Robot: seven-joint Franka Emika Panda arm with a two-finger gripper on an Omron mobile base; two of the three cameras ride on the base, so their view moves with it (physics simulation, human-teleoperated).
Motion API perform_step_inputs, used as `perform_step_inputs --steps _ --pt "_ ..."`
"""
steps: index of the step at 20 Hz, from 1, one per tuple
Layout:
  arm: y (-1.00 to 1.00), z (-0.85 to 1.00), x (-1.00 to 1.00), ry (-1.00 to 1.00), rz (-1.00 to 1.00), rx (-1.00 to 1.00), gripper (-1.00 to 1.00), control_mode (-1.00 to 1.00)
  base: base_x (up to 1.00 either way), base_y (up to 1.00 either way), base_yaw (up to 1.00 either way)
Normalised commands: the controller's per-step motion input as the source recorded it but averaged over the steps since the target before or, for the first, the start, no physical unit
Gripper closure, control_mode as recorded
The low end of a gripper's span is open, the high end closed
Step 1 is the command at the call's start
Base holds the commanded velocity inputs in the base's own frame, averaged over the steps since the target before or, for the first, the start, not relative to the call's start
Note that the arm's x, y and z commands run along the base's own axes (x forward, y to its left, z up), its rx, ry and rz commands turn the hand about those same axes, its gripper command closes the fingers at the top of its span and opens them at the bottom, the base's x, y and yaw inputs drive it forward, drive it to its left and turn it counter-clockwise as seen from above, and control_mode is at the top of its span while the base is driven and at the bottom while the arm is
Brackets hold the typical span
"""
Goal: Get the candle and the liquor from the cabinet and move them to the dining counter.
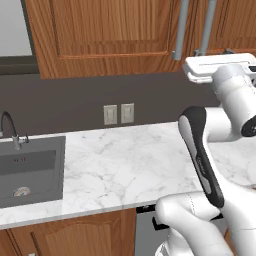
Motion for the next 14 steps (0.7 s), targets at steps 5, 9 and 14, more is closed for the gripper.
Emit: perform_step_inputs --steps 5,9,14 --pt "0.0 0.0 0.31 -0.03 0.08 0.01 -1.0 -1.0 0.0 0.0 0.0" --pt "0.0 0.03 0.4 0.0 0.05 0.01 -1.0 -1.0 0.0 0.0 0.0" --pt "0.0 0.03 0.43 0.0 0.03 0.01 -1.0 -1.0 0.0 0.0 0.0"
